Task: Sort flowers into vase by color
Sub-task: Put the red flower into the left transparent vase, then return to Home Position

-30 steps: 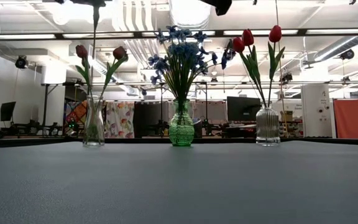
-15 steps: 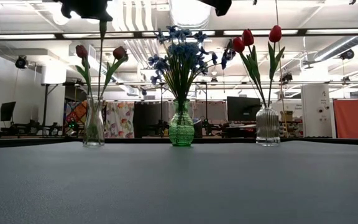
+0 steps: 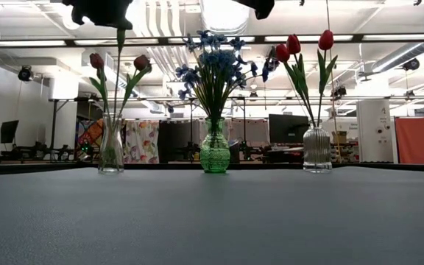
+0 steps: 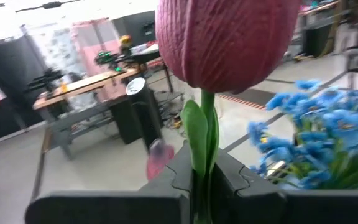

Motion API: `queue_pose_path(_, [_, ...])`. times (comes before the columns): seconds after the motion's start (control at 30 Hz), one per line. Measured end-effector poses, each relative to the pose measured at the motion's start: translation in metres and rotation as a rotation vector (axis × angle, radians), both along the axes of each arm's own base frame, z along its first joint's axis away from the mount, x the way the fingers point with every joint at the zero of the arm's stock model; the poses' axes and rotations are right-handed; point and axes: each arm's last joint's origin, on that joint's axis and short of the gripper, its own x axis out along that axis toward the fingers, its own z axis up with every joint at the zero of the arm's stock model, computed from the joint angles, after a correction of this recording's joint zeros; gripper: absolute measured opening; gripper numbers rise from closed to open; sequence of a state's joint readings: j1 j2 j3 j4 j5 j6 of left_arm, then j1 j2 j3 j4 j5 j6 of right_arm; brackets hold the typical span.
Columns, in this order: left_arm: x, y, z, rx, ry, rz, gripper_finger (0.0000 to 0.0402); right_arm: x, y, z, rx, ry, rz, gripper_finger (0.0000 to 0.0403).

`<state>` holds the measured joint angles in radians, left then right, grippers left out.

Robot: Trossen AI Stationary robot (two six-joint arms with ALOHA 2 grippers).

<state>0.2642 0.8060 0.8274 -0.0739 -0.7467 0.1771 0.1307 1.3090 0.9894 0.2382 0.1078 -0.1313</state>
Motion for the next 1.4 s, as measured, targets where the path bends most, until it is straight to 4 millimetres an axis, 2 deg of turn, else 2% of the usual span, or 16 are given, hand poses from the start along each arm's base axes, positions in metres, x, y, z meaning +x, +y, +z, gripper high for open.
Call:
queue_pose_path(0.13, [-0.001, 0.001, -0.004, -0.006, 0.019, 0.081, 0.0020, 0.000, 0.000, 0.000, 0.000, 0.000, 0.000, 0.0210])
queue_pose_path(0.37, [-0.001, 0.001, -0.010, -0.044, 0.019, 0.086, 0.0051, 0.000, 0.000, 0.000, -0.001, -0.001, 0.000, 0.0210])
queue_pose_path(1.0, [-0.003, 0.001, -0.019, -0.111, 0.044, 0.124, 0.0177, 0.000, 0.000, 0.000, 0.000, -0.002, 0.000, 0.0210])
queue_pose_path(1.27, [-0.008, 0.000, -0.012, -0.127, 0.079, 0.155, 0.0232, 0.000, 0.000, 0.000, 0.000, -0.002, 0.000, 0.0210])
queue_pose_path(1.4, [-0.013, -0.001, 0.006, -0.109, 0.070, 0.150, 0.0267, 0.000, 0.000, 0.000, 0.000, -0.003, 0.000, 0.0210])
